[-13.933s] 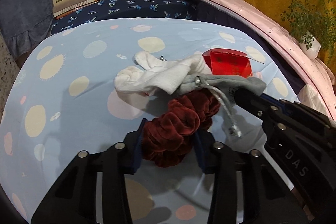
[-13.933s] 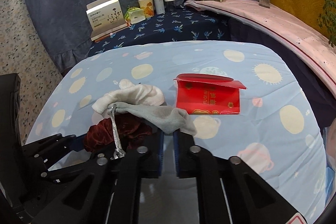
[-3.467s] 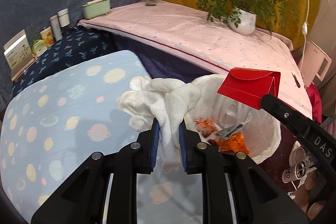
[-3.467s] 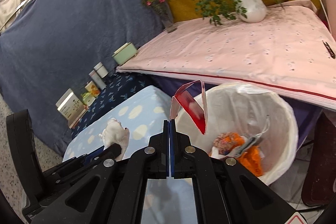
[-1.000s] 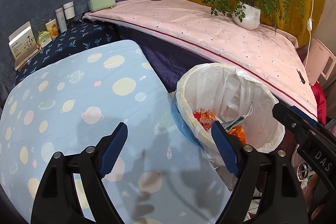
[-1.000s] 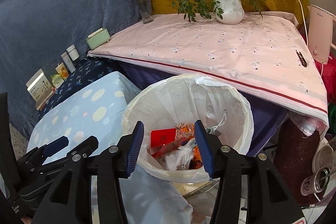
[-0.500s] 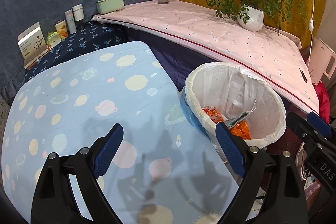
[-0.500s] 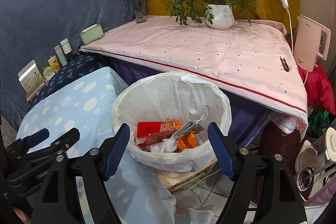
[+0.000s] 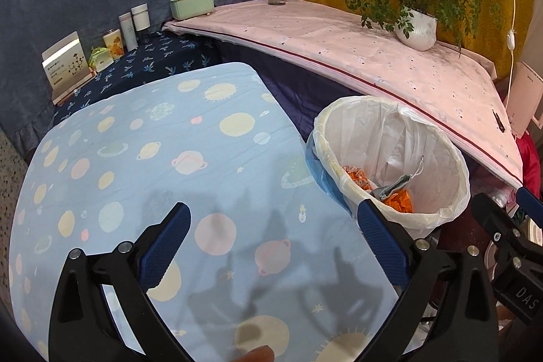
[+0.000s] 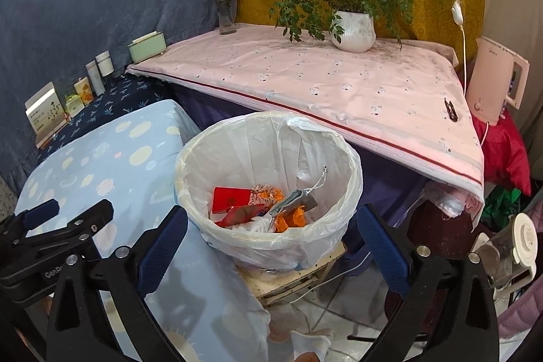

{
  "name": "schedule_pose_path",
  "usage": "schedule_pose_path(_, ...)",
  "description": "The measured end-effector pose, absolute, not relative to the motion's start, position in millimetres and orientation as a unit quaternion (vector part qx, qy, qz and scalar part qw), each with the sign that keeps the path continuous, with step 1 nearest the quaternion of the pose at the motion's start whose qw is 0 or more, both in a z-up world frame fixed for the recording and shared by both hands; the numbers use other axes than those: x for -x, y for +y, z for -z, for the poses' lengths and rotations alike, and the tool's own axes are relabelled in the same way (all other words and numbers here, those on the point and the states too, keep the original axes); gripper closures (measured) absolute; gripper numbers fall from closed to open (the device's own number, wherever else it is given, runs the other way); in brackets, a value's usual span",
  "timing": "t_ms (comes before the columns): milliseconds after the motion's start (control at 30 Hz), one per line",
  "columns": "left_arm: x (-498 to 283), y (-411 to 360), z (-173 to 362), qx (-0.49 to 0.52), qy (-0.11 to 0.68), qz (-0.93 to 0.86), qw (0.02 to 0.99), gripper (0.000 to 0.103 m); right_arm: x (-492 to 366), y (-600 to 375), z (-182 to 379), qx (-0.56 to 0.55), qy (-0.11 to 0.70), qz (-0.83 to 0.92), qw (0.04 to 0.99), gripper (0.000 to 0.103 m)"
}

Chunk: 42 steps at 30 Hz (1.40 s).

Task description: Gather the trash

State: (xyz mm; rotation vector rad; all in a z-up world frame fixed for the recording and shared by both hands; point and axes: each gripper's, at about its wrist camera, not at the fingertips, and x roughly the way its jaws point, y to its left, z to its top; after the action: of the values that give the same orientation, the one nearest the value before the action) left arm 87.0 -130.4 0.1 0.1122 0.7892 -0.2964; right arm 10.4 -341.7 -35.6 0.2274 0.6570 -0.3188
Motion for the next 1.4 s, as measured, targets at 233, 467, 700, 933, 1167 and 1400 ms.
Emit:
schedule_pose_path(233,-82.5,-128.1,-0.1,-0.063,0.382,0.129,0.913,0.008,-11.7,-338.8,36.0,-0.095,0.329,0.164,0.925,0.006)
schedule_pose_path(467,-75.6,-131.4,1.9,-0.075,0.385,0.13,0.91,0.008,-8.0,-334.5,36.8,-0.085,0.337,0.17,0.922,0.006)
schedule_pose_path(700,-72.9,-132.1,8.0,-0.075,0.397,0.129,0.905,0.008,-7.3,-329.5,38.9,-0.072,0.355,0.176,0.915,0.006)
schedule_pose_path(933,-71.7,-130.7,9.7,-0.072,0.402,0.124,0.904,0.008,-3.8,-325.2,33.4,-0.068,0.355,0.167,0.917,0.006)
schedule_pose_path(1167,-71.7,-129.8,10.2,-0.07,0.404,0.119,0.904,0.008,-2.6,-325.2,31.9,-0.068,0.355,0.168,0.917,0.006)
schedule_pose_path(1400,-70.4,-132.8,9.8,-0.072,0.402,0.12,0.905,0.008,-1.2,-327.9,32.9,-0.07,0.354,0.172,0.916,0.006)
